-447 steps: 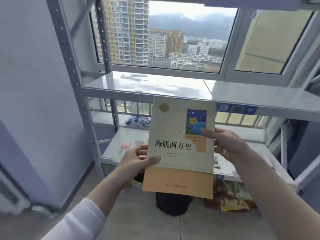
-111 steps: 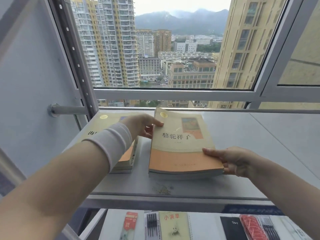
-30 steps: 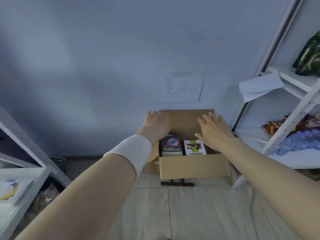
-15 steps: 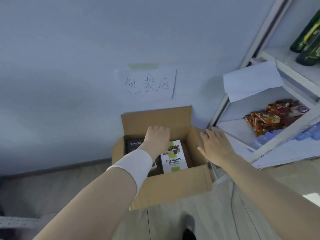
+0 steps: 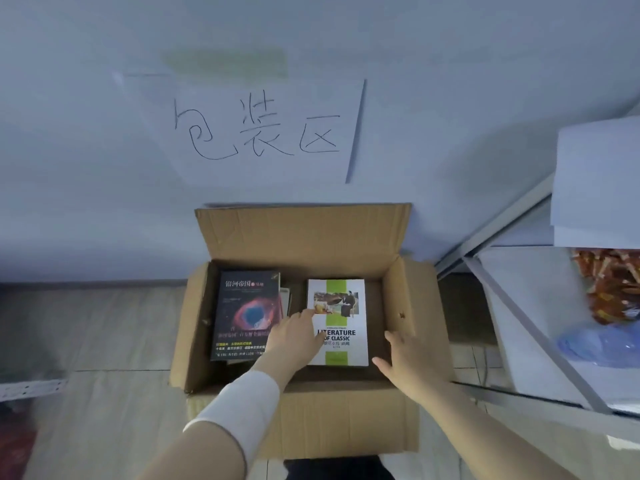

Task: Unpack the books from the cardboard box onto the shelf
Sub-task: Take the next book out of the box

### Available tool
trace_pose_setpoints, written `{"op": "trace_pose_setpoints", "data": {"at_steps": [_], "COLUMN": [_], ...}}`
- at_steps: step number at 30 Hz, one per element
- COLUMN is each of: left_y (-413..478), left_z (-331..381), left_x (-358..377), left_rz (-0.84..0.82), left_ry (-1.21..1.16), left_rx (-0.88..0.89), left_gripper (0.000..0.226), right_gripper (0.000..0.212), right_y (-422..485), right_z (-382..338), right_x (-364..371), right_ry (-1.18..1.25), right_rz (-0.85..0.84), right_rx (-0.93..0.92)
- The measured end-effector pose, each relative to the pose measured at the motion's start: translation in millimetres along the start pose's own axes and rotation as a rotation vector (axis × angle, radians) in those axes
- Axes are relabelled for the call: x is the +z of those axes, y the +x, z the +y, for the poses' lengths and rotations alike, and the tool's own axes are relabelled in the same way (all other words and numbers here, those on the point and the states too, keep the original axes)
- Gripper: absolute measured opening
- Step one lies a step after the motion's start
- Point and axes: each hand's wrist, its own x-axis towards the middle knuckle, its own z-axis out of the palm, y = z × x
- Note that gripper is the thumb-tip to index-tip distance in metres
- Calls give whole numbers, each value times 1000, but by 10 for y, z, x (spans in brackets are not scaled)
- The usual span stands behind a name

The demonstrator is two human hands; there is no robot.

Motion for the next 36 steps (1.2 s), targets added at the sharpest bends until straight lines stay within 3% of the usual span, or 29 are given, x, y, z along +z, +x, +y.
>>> {"op": "trace_pose_setpoints", "data": {"at_steps": [5, 10, 12, 15, 18, 22, 26, 31, 36], "left_y": [1137, 2206, 2499, 2796, 2968, 3057, 3062, 3042, 2953], "left_z": [-225, -526, -616, -660, -689, -767, -808, -867, -852], "left_x": [696, 1328, 1489, 1622, 1720, 1806, 1781, 1706, 1601], "left_rz": [-90, -53, -40, -21, -73, -131, -236, -256, -247], "left_ry": [-406, -648, -783, -963, -1086, -1204, -1266, -1214, -1199], "left_rx": [-204, -350, -444, -572, -588, -626, -606, -560, -537], "left_gripper": [64, 69, 76, 76, 68, 67, 56, 81, 73], "right_gripper": [64, 71, 79, 71, 73, 63, 27, 33, 35], "right_y": [1031, 1984, 2211, 2408, 2516, 2578, 2589, 2576, 2486], "right_z": [179, 338, 393, 475, 567, 642, 683, 689, 653], "right_x": [671, 1379, 1619, 1882, 1975, 1972, 1992, 1992, 1913], "right_ry": [263, 617, 773, 963, 1066, 1185, 1293, 1319, 1381], "right_rz": [-145, -207, -219, -256, -302, -356, -369, -465, -486], "right_rx": [109, 316, 423, 540, 580, 551, 514, 463, 447]}}
